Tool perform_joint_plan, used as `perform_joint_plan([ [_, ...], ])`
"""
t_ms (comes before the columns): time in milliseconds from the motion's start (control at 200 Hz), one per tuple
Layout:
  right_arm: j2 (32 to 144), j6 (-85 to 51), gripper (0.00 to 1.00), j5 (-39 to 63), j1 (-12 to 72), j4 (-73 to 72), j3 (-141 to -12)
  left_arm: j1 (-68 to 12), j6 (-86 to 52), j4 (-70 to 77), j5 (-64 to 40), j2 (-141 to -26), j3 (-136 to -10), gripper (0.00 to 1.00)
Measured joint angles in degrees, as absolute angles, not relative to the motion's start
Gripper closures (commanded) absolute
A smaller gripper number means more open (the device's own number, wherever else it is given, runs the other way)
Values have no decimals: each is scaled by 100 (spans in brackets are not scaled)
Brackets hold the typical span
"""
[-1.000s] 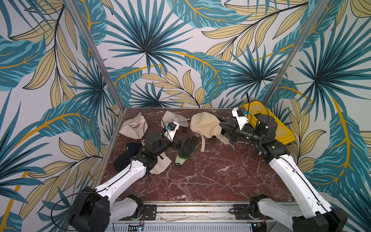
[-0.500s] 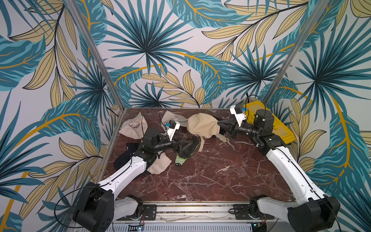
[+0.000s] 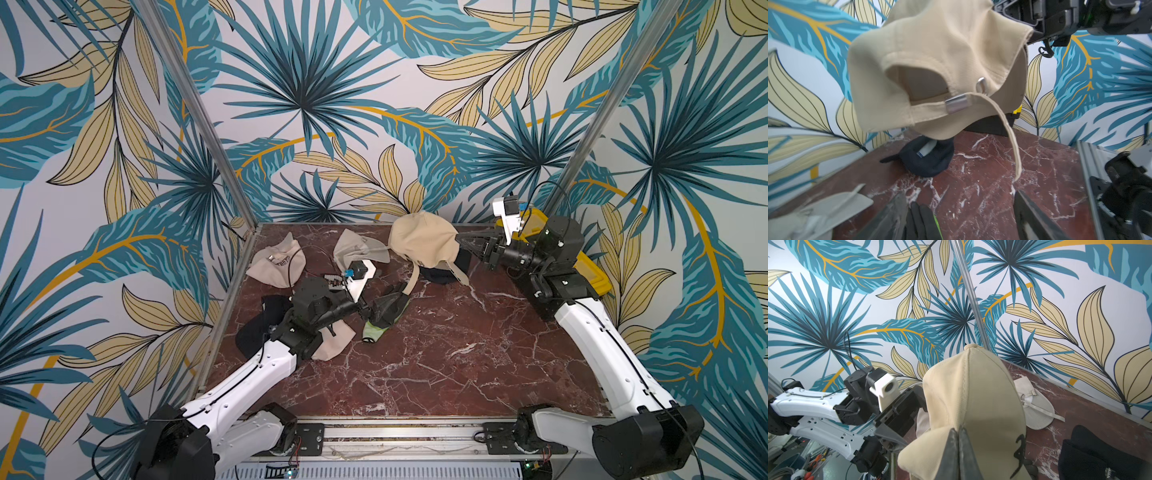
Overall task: Open the adjustable buckle of the baseball cap
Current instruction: Pick up the baseball cap from the center of the board.
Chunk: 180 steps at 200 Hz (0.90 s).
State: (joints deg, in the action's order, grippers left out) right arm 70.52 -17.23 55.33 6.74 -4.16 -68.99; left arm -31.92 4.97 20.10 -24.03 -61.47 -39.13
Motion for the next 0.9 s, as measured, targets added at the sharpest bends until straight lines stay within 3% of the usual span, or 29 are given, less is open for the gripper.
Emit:
perform_joint_plan([
  [215,7046,-2379,100,5533,674,-607,-6899,-3813,2519,2473,-471,-6812,-4154,14],
  [380,6995,-2626,100,5533,674,-631,-6899,-3964,3387,3361,375,-7050,-4117,13],
  [786,6941,-3597,100,5581,674,-1413,-6810,-4047,4327,4644,663,-7275,-4077,16],
  [901,6910,-3931,100,5603,674,-1706,-6770,-4047,4451,4825,661,-7411,-4080,11],
])
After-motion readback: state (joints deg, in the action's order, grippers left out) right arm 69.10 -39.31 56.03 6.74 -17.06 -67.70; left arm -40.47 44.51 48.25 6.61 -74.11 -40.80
